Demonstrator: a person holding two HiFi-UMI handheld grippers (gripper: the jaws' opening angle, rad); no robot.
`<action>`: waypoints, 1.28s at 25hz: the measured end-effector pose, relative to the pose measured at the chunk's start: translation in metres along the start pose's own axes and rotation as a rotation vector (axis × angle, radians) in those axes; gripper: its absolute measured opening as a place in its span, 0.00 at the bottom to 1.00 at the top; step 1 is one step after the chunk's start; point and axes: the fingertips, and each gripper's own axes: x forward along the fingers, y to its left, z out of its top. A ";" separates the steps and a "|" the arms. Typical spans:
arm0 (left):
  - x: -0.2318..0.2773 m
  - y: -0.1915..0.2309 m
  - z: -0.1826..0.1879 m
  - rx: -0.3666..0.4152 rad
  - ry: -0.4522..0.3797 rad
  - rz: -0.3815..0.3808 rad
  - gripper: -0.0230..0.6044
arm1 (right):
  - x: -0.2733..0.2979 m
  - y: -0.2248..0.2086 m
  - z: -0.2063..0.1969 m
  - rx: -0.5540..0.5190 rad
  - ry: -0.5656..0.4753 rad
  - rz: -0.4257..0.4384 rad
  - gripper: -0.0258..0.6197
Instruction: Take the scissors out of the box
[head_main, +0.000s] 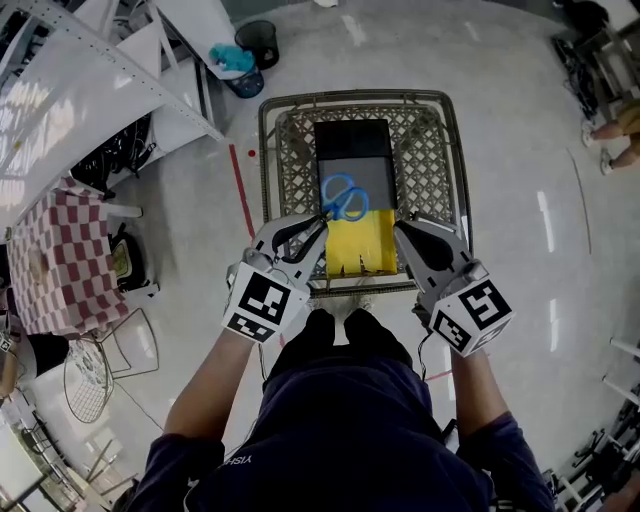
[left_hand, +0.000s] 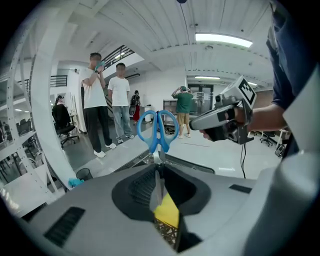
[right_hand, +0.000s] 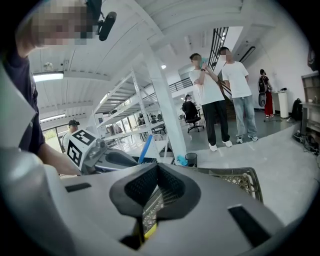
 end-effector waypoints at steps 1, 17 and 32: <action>-0.004 0.000 0.001 0.002 -0.006 0.001 0.15 | 0.000 0.003 0.001 -0.004 -0.002 -0.002 0.06; -0.034 -0.001 0.018 0.010 -0.074 0.004 0.15 | 0.001 0.027 0.014 -0.040 -0.014 -0.007 0.06; -0.031 -0.004 0.022 0.015 -0.072 0.000 0.15 | 0.002 0.025 0.014 -0.045 -0.009 0.002 0.06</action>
